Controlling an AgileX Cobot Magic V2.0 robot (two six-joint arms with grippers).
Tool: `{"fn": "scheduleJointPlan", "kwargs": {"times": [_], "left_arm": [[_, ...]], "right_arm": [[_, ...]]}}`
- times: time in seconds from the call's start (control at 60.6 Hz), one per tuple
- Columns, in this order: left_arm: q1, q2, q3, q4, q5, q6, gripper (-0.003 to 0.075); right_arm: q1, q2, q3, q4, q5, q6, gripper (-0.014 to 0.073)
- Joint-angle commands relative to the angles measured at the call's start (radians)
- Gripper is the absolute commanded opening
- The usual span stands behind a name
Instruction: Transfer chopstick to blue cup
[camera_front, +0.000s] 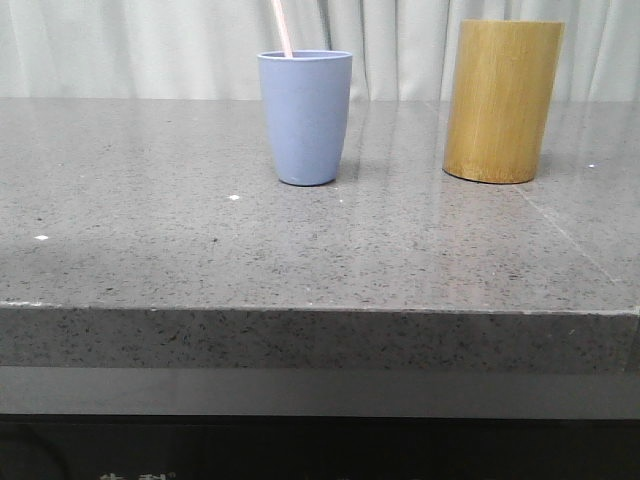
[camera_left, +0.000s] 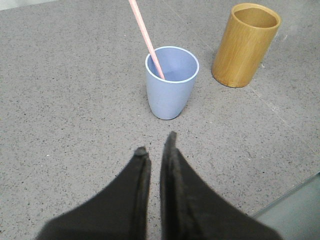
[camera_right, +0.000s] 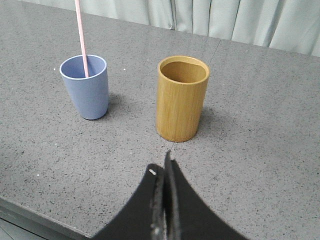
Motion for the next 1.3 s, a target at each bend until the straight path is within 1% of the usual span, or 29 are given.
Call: {"fn": "scheduleJointPlan", "kwargs": {"times": [0.0,0.429,0.561,0.627,0.676,0.775,0.808,0.94,1.088,1.286], "left_arm": [[-0.006,-0.007,-0.026,-0.012,-0.075,-0.003,-0.0019],[-0.006,-0.007,-0.026,-0.012,-0.075,-0.003,-0.0019],[0.005,-0.034,0.046,-0.002,-0.171,-0.003,-0.0019],[0.039,-0.084,0.118,0.028,-0.272,0.004,-0.0019],[0.083,-0.132,0.188,0.037,-0.352,0.004,-0.0019],[0.184,-0.252,0.354,0.037,-0.462,0.004,-0.0019],[0.228,-0.321,0.434,0.037,-0.505,0.004,-0.0019],[0.336,-0.506,0.641,0.037,-0.593,0.004,-0.0019],[0.426,-0.692,0.848,0.033,-0.692,0.004,-0.0019],[0.486,-0.865,1.007,-0.012,-0.736,0.002,-0.0019]], "right_arm": [[-0.008,0.003,-0.021,0.002,-0.082,-0.003,-0.0068],[-0.008,0.003,-0.021,0.002,-0.069,-0.003,-0.0068],[-0.008,0.003,-0.021,0.002,-0.068,-0.003,-0.0068],[-0.008,0.003,-0.021,0.002,-0.068,-0.003,-0.0068],[-0.008,0.003,-0.021,0.002,-0.067,-0.003,-0.0068],[-0.008,0.003,-0.021,0.002,-0.068,-0.003,-0.0068],[-0.008,0.003,-0.021,0.002,-0.068,-0.003,-0.0068],[-0.008,0.003,-0.021,0.002,-0.068,-0.003,-0.0068],[-0.008,0.003,-0.021,0.002,-0.068,-0.003,-0.0068],[-0.008,0.003,-0.021,0.002,-0.068,-0.003,-0.0068]]}}
